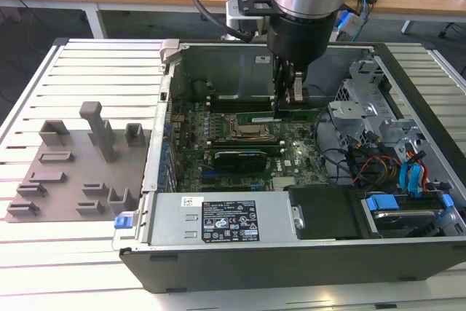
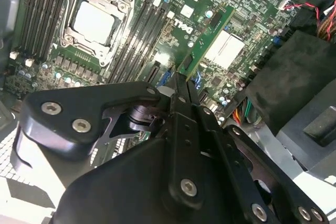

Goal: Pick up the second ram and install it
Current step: 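Insert the second ram into the second slot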

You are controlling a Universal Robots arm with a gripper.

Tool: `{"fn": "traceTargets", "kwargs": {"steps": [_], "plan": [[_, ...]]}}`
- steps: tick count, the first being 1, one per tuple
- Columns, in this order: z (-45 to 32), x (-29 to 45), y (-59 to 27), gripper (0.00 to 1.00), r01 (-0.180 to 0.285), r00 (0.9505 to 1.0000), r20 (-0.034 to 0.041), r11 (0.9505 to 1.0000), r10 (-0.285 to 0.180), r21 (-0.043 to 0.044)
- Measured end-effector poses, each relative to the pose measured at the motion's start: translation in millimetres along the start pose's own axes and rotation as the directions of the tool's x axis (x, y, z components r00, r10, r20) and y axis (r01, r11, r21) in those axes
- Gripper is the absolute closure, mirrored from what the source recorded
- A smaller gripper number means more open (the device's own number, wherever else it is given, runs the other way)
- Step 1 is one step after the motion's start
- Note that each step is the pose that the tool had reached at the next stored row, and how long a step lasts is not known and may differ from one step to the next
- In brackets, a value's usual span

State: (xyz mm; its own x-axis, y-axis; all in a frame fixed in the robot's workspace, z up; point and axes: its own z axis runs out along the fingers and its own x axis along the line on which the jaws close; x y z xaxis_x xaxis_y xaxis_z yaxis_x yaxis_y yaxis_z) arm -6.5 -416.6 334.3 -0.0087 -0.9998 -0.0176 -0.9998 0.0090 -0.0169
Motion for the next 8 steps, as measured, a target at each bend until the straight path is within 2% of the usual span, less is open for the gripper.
{"fn": "traceTargets", "kwargs": {"steps": [5, 8], "plan": [[6.4, 0.1, 0.1, 0.87, 0.000, 1.0000, 0.0001, 1.0000, 0.000, 0.0001], [12.9, 0.3, 0.2, 0.87, 0.000, 1.0000, 0.0002, 1.0000, 0.000, 0.0001]]}}
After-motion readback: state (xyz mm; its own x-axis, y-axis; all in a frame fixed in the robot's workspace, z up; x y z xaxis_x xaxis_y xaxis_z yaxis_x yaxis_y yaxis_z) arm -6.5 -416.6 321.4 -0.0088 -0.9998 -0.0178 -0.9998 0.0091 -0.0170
